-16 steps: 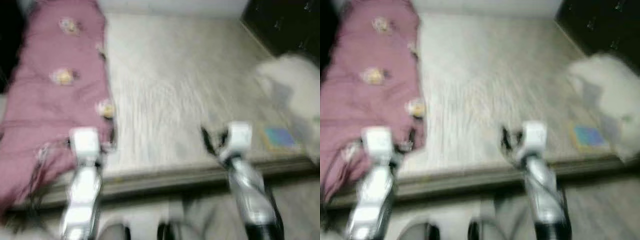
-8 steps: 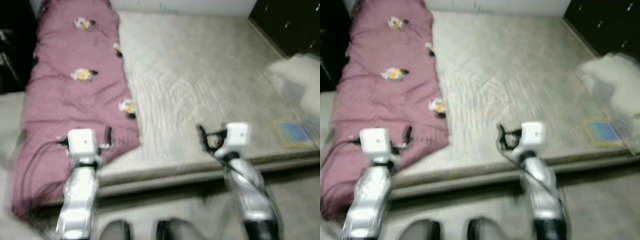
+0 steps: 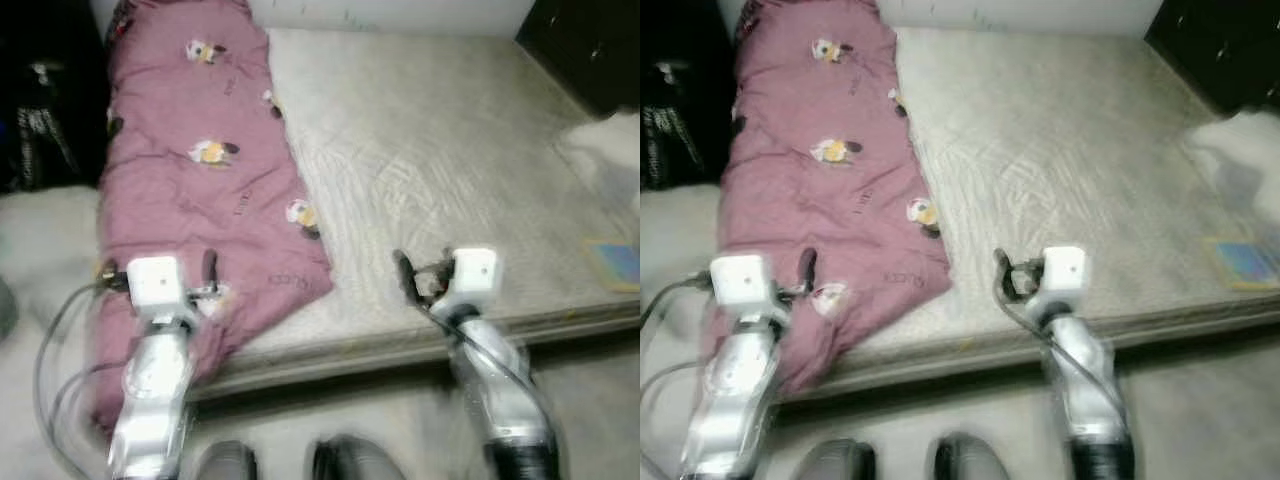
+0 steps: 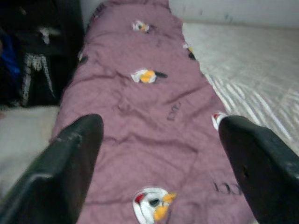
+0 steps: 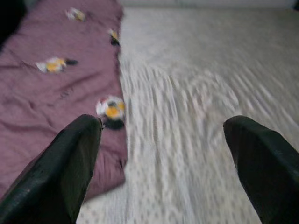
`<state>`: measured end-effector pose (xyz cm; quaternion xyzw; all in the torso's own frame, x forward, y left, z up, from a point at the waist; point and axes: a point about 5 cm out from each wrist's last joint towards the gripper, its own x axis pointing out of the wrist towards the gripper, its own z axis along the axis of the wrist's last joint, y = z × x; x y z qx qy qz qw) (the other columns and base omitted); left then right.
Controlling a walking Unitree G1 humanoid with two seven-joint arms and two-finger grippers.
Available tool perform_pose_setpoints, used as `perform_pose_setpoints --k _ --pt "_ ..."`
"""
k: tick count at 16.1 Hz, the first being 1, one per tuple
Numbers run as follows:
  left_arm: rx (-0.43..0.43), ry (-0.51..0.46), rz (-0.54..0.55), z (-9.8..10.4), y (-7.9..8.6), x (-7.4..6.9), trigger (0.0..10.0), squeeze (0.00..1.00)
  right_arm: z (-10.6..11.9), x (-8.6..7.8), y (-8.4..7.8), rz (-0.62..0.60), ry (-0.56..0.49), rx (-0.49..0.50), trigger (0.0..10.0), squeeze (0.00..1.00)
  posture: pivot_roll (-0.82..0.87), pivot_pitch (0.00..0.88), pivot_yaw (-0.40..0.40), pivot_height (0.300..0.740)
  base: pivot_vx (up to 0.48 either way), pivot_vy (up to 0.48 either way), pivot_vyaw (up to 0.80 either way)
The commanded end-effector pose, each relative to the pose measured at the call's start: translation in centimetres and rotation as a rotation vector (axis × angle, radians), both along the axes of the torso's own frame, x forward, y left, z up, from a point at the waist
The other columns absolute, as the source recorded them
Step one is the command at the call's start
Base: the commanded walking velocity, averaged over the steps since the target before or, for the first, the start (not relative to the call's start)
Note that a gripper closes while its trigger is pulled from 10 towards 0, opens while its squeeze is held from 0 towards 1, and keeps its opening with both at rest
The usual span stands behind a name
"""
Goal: Clean up the room
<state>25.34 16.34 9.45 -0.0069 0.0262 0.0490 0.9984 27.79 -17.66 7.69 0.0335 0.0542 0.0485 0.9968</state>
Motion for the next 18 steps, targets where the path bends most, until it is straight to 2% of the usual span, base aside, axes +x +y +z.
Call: perform_pose_setpoints --k 1,6,7,9,14,18 --pt "0.007 0.001 -0.008 0.2 0.1 -0.1 10.0 0.00 0.5 0.1 -0.1 -0.005 -0.022 -0.003 10.0 0.00 0.00 0.140 -0.115 0.740 0.000 0.480 0.00" --pt "0.011 -0.004 0.006 0.3 0.4 -0.4 10.0 0.00 0.5 0.1 -0.1 -0.006 -0.019 -0.001 10.0 0.00 0.01 0.151 -0.115 0.740 0.000 0.443 0.00" --pt "0.034 -0.016 0.013 0.5 0.4 -0.5 10.0 0.00 0.5 0.1 -0.1 -0.006 -0.019 -0.001 10.0 0.00 0.01 0.151 -0.115 0.740 0.000 0.000 0.00" --pt "0.019 -0.022 0.021 0.7 0.4 -0.5 10.0 0.00 0.7 0.1 0.1 0.012 -0.031 -0.007 10.0 0.00 0.01 0.155 -0.116 0.740 0.000 0.000 0.00" --pt "0.038 -0.026 0.049 1.4 1.2 -0.8 10.0 0.00 1.1 0.0 -0.1 0.002 -0.046 -0.005 10.0 0.00 0.02 0.193 -0.114 0.740 0.000 0.000 0.51" --pt "0.034 -0.002 0.043 0.8 1.0 -1.4 10.0 0.00 1.0 0.0 -0.1 -0.004 -0.039 -0.004 10.0 0.00 0.02 0.184 -0.113 0.740 0.000 0.000 0.23"
